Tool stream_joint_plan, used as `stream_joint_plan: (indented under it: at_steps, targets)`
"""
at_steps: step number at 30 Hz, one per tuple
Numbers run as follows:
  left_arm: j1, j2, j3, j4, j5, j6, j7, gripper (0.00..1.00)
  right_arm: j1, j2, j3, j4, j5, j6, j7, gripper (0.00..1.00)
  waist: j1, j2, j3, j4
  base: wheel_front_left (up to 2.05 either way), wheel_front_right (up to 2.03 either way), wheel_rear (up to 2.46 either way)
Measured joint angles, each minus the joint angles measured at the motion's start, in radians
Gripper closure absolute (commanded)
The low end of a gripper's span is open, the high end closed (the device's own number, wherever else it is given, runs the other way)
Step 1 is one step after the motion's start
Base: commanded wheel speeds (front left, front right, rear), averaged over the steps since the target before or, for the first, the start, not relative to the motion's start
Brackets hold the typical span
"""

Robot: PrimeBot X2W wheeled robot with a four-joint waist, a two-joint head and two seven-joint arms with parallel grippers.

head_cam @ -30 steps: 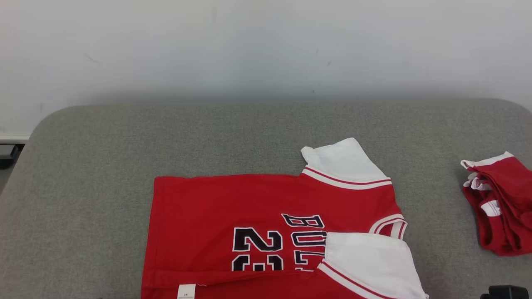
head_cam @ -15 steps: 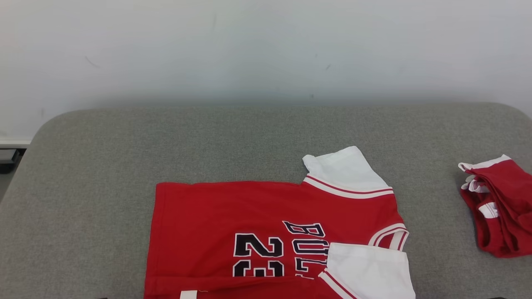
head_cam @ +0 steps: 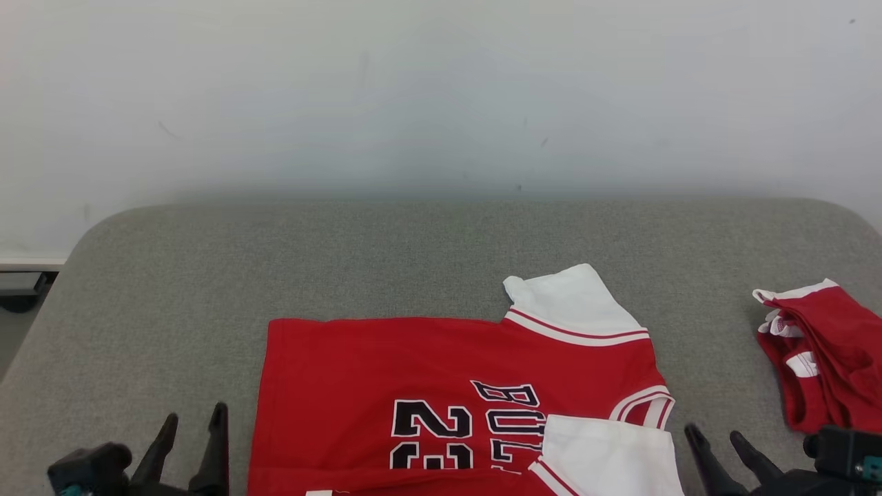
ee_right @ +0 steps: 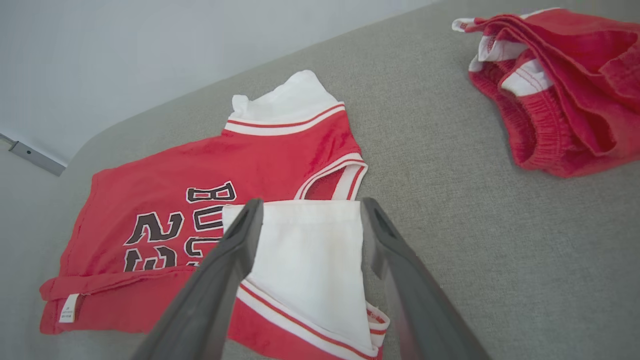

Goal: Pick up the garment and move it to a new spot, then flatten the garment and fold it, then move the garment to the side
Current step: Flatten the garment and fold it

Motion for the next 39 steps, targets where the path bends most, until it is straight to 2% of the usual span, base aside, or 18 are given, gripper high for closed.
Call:
stream_joint_plan:
  at_steps: [3,11,14,18,27,39]
  targets:
    - [-0.026,-0.007,-0.033,-0.018,0.051,0.001,-0.038,0.00,-0.041,0.027,0.021,0.025,-0.038,-0.002,-0.060,0.00,0.0000,0.0000,-0.012,-0.001,0.00,0.00,0.00]
    - [-0.057,-0.016,-0.094,-0.021,0.130,0.001,-0.107,0.00,-0.111,0.029,0.049,0.088,-0.147,-0.002,-0.216,0.00,0.0000,0.0000,-0.036,-0.011,0.00,0.00,0.00]
    - [-0.057,-0.011,-0.101,-0.010,0.137,0.000,-0.124,0.00,-0.131,0.017,0.066,0.116,-0.179,0.015,-0.262,0.00,0.0000,0.0000,-0.043,-0.021,0.00,0.00,0.00]
    - [-0.054,-0.009,-0.094,0.012,0.140,0.000,-0.142,0.00,-0.134,0.010,0.086,0.140,-0.194,0.040,-0.311,0.00,0.0000,0.0000,-0.051,-0.037,0.00,0.00,0.00]
    - [-0.043,-0.002,-0.074,0.056,0.132,0.001,-0.143,0.00,-0.126,-0.008,0.065,0.170,-0.195,0.077,-0.391,0.00,0.0000,0.0000,-0.057,-0.063,0.00,0.00,0.00]
    - [-0.044,-0.003,-0.074,0.087,0.123,0.000,-0.150,0.00,-0.117,0.003,0.060,0.211,-0.186,0.095,-0.463,0.00,0.0000,0.0001,-0.049,-0.064,0.00,0.00,0.00]
